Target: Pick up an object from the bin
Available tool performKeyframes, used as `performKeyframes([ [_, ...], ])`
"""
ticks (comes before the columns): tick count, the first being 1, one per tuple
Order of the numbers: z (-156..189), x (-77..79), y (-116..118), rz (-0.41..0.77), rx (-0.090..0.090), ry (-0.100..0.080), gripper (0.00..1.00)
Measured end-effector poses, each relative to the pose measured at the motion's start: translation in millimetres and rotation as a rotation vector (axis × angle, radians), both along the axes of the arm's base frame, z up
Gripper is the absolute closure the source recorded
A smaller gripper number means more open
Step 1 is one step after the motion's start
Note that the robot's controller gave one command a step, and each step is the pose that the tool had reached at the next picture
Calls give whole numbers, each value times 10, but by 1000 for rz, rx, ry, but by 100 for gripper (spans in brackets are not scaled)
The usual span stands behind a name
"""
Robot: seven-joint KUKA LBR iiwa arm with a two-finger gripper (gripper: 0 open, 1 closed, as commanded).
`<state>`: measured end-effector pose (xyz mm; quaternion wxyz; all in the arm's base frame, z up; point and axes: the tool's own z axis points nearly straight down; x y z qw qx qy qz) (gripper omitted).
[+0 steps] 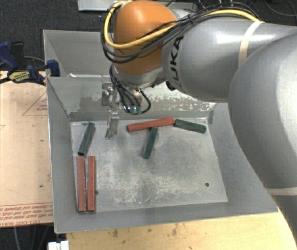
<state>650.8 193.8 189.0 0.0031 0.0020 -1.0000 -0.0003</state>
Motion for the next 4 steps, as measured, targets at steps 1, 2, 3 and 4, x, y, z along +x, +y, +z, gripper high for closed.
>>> performKeyframes([
  [1,-946,-43,391,642,3,-4,0],
  [2,-1204,-2,451,668,4,-7,0],
  [3,-1182,7,448,667,4,-9,100],
  [4,275,-24,276,692,2,-20,100],
])
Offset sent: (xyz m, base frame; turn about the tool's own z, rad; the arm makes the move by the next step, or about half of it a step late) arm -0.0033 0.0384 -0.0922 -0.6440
